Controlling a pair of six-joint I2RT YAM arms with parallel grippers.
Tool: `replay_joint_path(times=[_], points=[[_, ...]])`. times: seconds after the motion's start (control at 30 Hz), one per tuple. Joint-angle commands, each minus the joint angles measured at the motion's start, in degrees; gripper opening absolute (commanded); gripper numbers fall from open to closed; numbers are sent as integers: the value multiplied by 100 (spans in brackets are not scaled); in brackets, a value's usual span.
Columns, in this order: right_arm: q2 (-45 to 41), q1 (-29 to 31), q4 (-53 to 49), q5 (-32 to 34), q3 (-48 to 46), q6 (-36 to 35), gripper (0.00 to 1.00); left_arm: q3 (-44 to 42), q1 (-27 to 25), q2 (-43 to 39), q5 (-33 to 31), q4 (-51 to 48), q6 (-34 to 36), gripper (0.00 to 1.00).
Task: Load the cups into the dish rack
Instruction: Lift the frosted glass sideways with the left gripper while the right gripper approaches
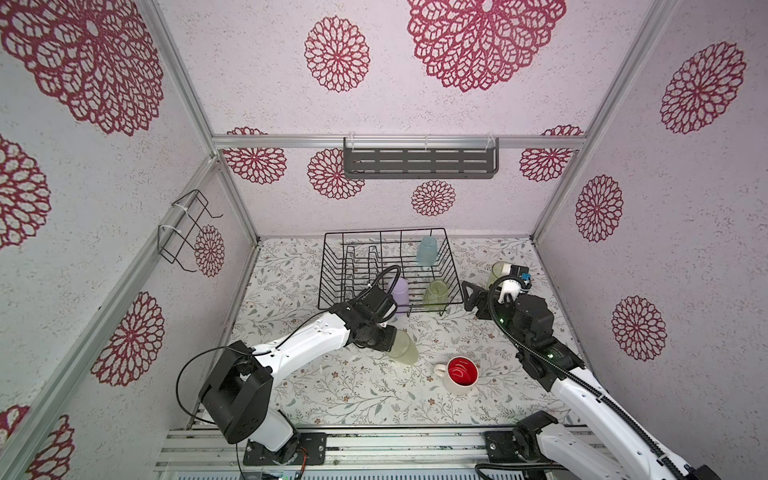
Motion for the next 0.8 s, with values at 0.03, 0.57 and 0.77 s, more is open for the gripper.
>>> replay_joint_path(times=[0.03,0.57,0.77], points=[[142,-16,246,-473,281,-60,94,113,83,-670,-119,-124,184,0],[545,764,3004,-3396,-290,-417,99,-1454,2564,-2144,5032,3569,-1852,0],[535,1652,3507,-3914,-773,-3102,99,-1625,2569,-2051,5608,4007,-2101,0]])
